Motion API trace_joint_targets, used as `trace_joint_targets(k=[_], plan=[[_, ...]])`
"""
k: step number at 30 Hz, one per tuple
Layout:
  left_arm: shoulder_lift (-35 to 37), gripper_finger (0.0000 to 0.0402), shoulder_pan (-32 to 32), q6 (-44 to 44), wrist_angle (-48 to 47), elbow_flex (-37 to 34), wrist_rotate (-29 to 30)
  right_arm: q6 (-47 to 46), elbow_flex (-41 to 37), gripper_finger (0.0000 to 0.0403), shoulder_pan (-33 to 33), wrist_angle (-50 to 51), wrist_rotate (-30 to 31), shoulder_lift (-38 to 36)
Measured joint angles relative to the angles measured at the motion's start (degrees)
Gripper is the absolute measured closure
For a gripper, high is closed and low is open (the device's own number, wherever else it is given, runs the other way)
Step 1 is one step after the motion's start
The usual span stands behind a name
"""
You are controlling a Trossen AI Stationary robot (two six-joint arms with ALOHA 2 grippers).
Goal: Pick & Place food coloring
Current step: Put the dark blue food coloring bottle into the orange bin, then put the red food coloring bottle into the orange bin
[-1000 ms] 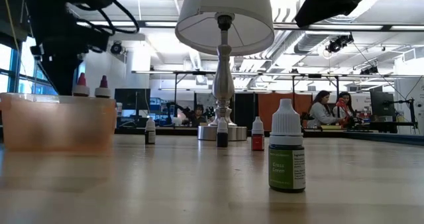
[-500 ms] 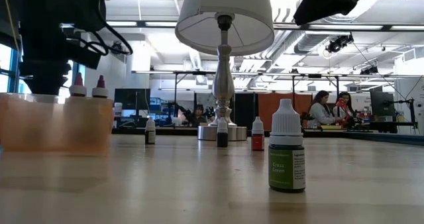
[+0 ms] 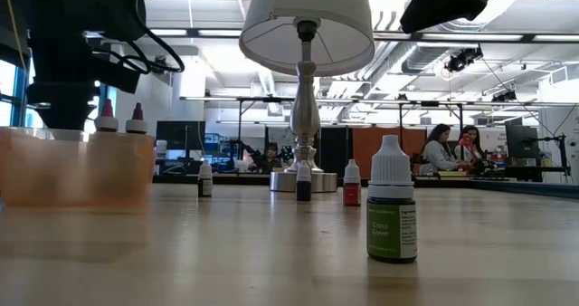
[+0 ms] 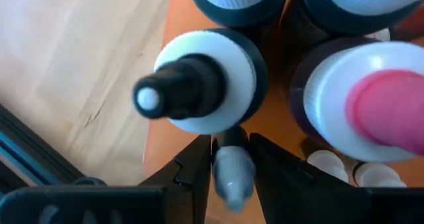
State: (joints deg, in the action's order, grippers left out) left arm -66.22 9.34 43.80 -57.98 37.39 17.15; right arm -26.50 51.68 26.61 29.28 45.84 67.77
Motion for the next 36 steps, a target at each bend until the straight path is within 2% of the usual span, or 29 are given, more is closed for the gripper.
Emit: trace_joint_targets(k=[10, 20, 24, 29, 33, 36], plan=[[0.0, 0.0295, 0.02, 13.32, -2.33, -0.02, 2.31, 0.0, 0.0, 0.0269, 0.02, 0.0, -0.17, 0.0], [0.0, 0.0295, 0.02, 13.38, -3.08, 1.3, -0.5, 1.22, 0.0, 0.0269, 0.0, -0.28, -0.54, 0.0], [0.02, 0.0295, 0.04, 13.47, -7.14, 5.78, -1.62, 1.68, 0.0, 0.0269, 0.0, -0.81, -0.74, -0.01], [0.5, 0.0295, 0.78, 13.14, -13.32, 15.41, -0.85, 1.47, 0.0, 0.0269, 0.02, -1.07, -1.33, 0.43], [0.51, 0.0295, 5.17, 11.91, -12.86, 22.45, 4.1, 2.12, 0.0, 0.0269, -0.05, -3.53, -2.16, 2.87], [0.52, 0.0295, 10.3, 11.7, -8.92, 24.93, 8.5, 5.25, 0.0, 0.0269, -1.12, -7.9, -6.36, 6.4]])
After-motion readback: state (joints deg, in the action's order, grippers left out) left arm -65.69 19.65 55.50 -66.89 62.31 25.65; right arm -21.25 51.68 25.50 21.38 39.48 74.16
